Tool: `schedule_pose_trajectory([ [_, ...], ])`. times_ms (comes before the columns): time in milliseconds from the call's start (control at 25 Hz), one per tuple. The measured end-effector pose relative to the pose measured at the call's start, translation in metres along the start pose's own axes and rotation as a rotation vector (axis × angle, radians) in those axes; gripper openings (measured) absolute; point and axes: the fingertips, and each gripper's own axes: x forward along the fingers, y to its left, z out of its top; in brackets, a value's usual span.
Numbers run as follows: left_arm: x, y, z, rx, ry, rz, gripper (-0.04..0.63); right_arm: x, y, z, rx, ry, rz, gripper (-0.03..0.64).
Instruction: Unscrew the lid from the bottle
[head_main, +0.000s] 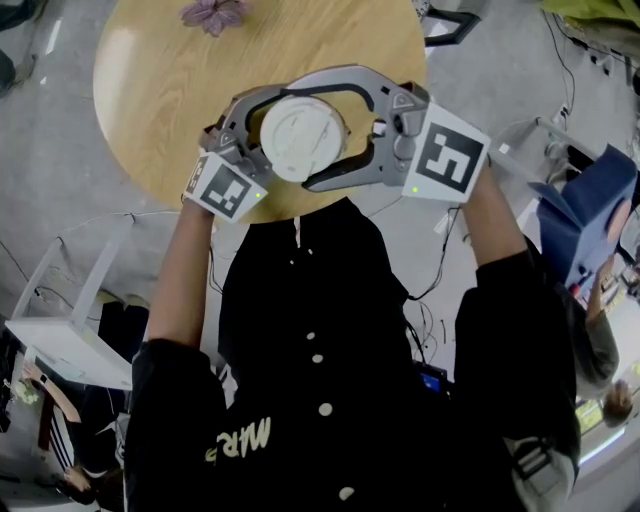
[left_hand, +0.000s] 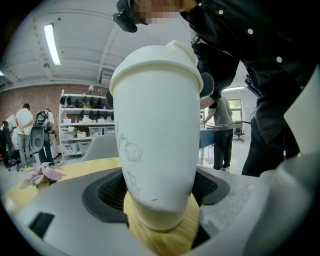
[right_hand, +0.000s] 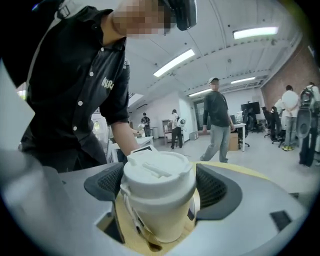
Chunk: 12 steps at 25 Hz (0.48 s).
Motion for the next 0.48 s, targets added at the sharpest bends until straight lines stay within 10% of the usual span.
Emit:
schedule_pose_trajectory([
  [480,0.002,0.0,-0.001,-0.006,-0.002,-0.004,0.376,-0.006,-0.012,0.005,0.109,-0.076,-0.55,0.483],
])
